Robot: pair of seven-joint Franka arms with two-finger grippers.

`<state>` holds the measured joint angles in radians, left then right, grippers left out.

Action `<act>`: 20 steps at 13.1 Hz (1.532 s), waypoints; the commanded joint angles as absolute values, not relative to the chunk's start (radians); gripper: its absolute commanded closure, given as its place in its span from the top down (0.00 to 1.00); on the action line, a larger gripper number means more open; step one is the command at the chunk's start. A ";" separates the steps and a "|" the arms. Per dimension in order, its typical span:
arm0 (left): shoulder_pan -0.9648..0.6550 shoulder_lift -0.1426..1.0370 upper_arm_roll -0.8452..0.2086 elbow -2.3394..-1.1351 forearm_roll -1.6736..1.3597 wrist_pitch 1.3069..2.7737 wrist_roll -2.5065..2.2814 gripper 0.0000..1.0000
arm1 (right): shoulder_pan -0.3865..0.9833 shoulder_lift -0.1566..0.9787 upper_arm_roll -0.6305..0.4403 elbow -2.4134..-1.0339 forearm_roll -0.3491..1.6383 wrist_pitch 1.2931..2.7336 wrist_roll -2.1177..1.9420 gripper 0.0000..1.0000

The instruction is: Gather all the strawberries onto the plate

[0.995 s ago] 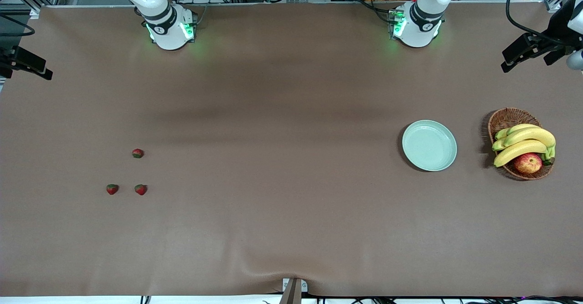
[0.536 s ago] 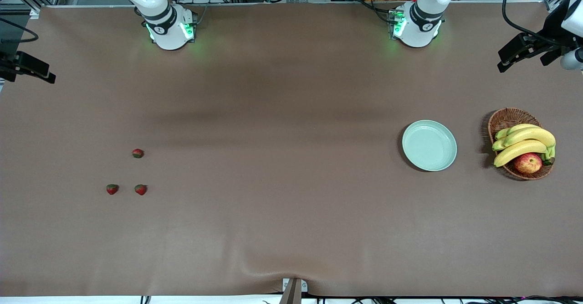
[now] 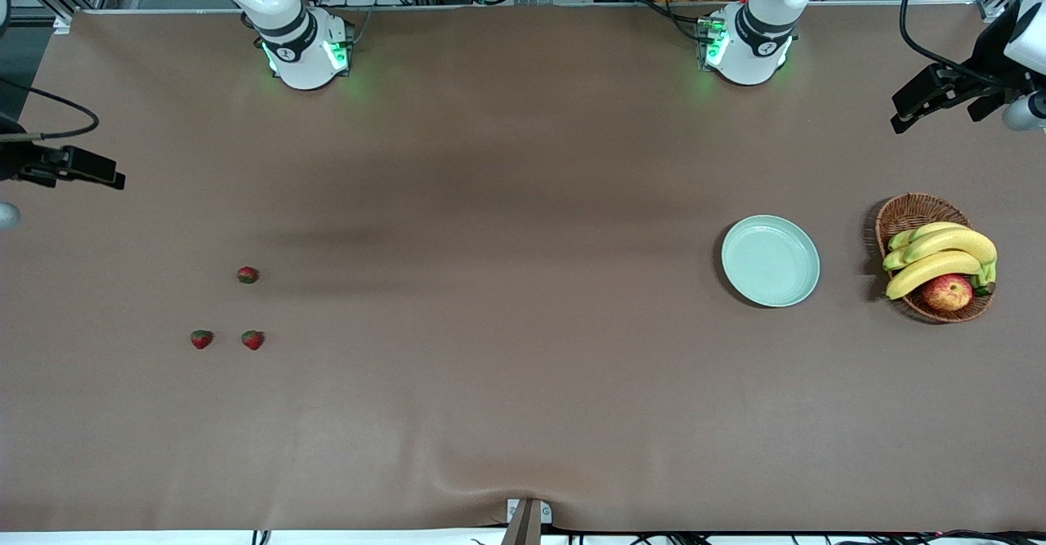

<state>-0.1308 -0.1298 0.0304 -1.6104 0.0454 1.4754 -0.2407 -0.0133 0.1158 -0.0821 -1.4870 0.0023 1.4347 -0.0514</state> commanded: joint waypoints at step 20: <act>-0.118 -0.121 0.031 -1.586 0.029 1.470 -0.227 1.00 | 0.090 0.609 -0.084 -1.448 0.019 1.968 -0.064 1.00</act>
